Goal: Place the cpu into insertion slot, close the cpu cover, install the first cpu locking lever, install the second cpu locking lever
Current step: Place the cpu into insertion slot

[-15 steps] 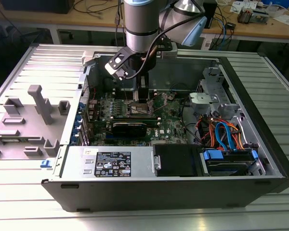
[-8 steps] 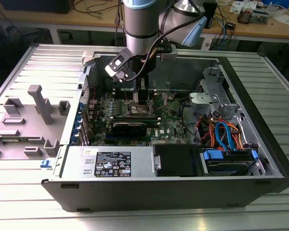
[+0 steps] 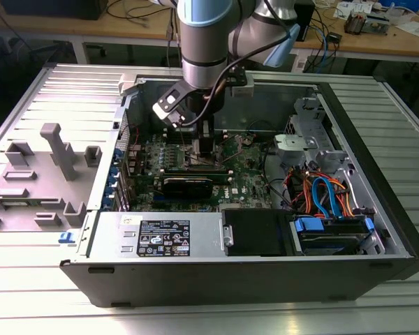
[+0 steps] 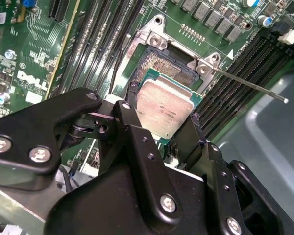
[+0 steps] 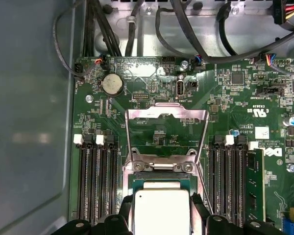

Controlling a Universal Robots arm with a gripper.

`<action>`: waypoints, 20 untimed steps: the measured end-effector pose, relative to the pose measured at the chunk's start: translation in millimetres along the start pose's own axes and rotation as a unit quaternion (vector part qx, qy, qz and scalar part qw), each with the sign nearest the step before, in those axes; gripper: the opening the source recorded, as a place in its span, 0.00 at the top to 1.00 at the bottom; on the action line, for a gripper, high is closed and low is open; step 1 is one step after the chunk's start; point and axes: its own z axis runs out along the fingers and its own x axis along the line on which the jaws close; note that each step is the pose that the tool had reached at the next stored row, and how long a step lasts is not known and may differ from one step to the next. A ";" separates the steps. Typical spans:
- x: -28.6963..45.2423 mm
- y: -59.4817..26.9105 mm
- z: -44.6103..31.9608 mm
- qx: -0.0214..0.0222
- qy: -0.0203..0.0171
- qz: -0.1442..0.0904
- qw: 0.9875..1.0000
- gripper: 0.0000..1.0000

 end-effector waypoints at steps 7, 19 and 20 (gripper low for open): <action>-0.2 -1.1 9.0 0.006 0.000 0.006 1.000 0.45; -1.3 -1.3 12.6 0.006 0.000 0.006 1.000 0.45; -1.3 -1.3 12.7 0.006 0.000 0.006 1.000 0.45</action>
